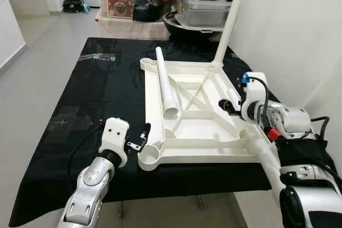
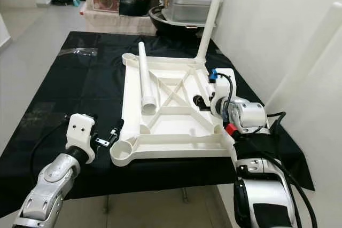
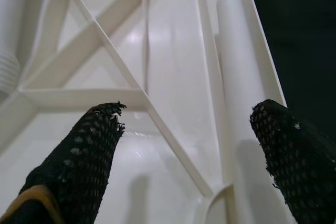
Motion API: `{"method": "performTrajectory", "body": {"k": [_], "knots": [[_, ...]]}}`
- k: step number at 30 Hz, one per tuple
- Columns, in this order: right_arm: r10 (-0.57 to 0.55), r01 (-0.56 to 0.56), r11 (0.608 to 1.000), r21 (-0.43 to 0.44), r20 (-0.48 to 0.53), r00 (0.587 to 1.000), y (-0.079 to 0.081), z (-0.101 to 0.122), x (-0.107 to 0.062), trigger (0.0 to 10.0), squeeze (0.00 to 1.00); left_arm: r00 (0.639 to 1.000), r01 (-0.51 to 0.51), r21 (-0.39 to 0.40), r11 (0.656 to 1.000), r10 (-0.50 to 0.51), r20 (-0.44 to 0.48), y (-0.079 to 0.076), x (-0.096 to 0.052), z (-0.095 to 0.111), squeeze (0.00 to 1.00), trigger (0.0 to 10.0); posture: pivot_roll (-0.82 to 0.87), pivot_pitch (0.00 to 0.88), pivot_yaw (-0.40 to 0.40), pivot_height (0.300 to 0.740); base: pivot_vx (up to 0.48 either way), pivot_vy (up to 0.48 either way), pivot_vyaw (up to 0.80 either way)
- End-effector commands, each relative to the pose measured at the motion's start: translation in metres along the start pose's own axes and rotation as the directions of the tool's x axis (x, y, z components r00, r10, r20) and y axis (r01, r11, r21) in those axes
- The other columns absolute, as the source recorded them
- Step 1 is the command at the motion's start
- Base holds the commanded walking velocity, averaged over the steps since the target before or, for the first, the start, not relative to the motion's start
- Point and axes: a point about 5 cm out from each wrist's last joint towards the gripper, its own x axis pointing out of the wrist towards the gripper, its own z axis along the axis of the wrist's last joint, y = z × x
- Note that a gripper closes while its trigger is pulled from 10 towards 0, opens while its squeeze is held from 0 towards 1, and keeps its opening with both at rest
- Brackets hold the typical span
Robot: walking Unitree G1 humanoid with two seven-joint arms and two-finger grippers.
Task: Building children table
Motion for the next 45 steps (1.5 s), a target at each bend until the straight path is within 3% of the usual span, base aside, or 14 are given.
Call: {"method": "performTrajectory", "body": {"k": [1,11,18,19,25,26,27,29,30,44,45], "knots": [[-0.016,0.015,1.000,-0.023,-0.029,0.999,-0.005,-0.002,0.002,10.0,0.00,1.000,0.009,0.008,1.000,-0.009,-0.008,-0.004,0.000,-0.002,0.00,10.0,0.01,0.000,-0.148,0.740,0.000,0.000,0.00],[-0.038,0.030,0.996,-0.085,-0.100,0.994,-0.014,-0.013,0.009,10.0,0.00,1.000,-0.001,0.007,1.000,0.001,-0.014,-0.004,-0.002,-0.004,0.00,10.0,0.02,0.000,-0.163,0.740,0.000,0.000,0.00],[-0.038,0.027,0.998,-0.063,-0.178,0.983,-0.024,-0.025,0.012,10.0,0.00,1.000,-0.003,0.008,1.000,0.003,-0.016,-0.004,-0.002,-0.005,0.00,10.0,0.01,0.000,-0.165,0.740,0.000,0.000,0.00],[-0.040,0.030,0.998,-0.056,-0.188,0.981,-0.025,-0.027,0.012,4.6,0.00,1.000,-0.003,0.008,1.000,0.003,-0.016,-0.005,-0.002,-0.005,0.00,10.0,0.01,0.000,-0.169,0.740,0.000,0.000,0.00],[-0.037,0.028,0.999,-0.047,-0.217,0.976,-0.028,-0.032,0.014,4.6,0.00,1.000,-0.005,0.006,1.000,0.005,-0.016,-0.005,-0.002,-0.005,0.00,10.0,0.01,0.000,-0.170,0.740,0.000,0.000,0.00],[-0.037,0.026,0.998,-0.052,-0.222,0.974,-0.028,-0.035,0.016,1.9,0.00,1.000,-0.007,0.007,1.000,0.007,-0.018,-0.005,-0.003,-0.005,0.00,10.0,0.01,0.000,-0.173,0.740,0.000,0.000,0.00],[-0.035,0.022,0.998,-0.057,-0.226,0.974,-0.028,-0.036,0.016,0.6,0.00,1.000,-0.009,0.008,1.000,0.009,-0.019,-0.005,-0.003,-0.005,0.00,10.0,0.02,0.000,-0.174,0.740,0.000,0.000,0.00],[-0.033,0.020,0.998,-0.062,-0.228,0.973,-0.027,-0.037,0.017,0.6,0.00,1.000,-0.010,0.009,1.000,0.010,-0.019,-0.004,-0.003,-0.006,0.00,10.0,0.02,0.000,-0.174,0.740,0.000,0.000,0.00],[-0.030,0.014,0.998,-0.068,-0.231,0.973,-0.027,-0.038,0.018,0.0,0.00,1.000,-0.012,0.010,1.000,0.012,-0.020,-0.004,-0.003,-0.006,0.00,10.0,0.02,0.000,-0.174,0.740,0.000,0.000,0.00],[-0.007,-0.020,0.993,-0.115,-0.235,0.972,-0.026,-0.042,0.021,0.0,0.00,1.000,-0.016,0.016,1.000,0.016,-0.022,-0.003,-0.003,-0.006,0.00,10.0,0.02,0.000,-0.173,0.740,0.000,0.000,0.00],[-0.010,-0.015,0.994,-0.106,-0.225,0.974,-0.026,-0.042,0.021,10.0,0.00,1.000,-0.016,0.017,1.000,0.016,-0.023,-0.003,-0.003,-0.006,0.00,10.0,0.02,0.000,-0.172,0.740,0.000,0.000,0.00]]}}
